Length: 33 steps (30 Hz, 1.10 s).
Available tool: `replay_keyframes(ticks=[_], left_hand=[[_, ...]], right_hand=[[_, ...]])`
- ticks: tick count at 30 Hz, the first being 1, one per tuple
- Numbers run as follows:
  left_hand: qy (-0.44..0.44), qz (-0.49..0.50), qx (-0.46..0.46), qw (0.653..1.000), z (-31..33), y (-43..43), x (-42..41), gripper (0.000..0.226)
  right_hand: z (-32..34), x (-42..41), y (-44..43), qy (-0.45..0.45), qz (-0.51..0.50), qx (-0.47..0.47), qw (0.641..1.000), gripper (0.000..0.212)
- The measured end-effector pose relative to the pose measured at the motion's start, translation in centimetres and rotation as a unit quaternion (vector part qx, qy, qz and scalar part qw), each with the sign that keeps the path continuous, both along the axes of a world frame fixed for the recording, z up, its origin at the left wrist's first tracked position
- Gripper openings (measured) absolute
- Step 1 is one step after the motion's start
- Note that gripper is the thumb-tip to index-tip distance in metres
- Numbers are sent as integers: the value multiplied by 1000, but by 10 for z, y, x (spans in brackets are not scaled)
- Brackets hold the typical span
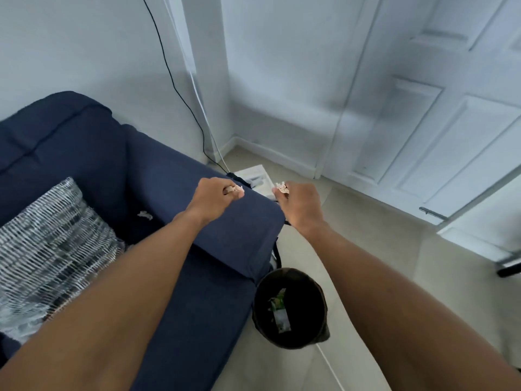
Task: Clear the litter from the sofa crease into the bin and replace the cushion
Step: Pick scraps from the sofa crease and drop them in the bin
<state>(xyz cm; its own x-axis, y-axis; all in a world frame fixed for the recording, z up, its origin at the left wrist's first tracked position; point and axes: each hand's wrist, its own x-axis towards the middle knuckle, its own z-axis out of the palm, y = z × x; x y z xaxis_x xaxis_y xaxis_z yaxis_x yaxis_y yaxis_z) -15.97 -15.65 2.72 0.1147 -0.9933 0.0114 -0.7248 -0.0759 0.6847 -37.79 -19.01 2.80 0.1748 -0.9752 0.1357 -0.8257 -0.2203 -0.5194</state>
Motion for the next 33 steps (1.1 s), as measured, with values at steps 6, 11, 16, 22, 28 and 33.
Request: replay_keyframes(ticks=[6,11,16,22,28,33], left_hand=[[-12,-29,8,999,-9,-8,-57,31],[-23,-51,22,998,-29,-8,-94,24],[-23,-72,36,996,-60,-2,-121,20],[-27,-75,71,994,-107,12,-143,24],[-11,-75,119,990,-175,36,-155,23],[11,-56,159,986,-228,54,-156,21]], right_hand=[[-11,-56,4,3,-1,11,1000,32],[-31,-91,14,13,-16,33,999,32],[-62,-118,25,23,-16,60,998,35],[-108,-132,43,28,-20,105,994,35],[-170,-139,64,38,-18,159,986,32],[-225,-143,76,61,-13,193,979,34]])
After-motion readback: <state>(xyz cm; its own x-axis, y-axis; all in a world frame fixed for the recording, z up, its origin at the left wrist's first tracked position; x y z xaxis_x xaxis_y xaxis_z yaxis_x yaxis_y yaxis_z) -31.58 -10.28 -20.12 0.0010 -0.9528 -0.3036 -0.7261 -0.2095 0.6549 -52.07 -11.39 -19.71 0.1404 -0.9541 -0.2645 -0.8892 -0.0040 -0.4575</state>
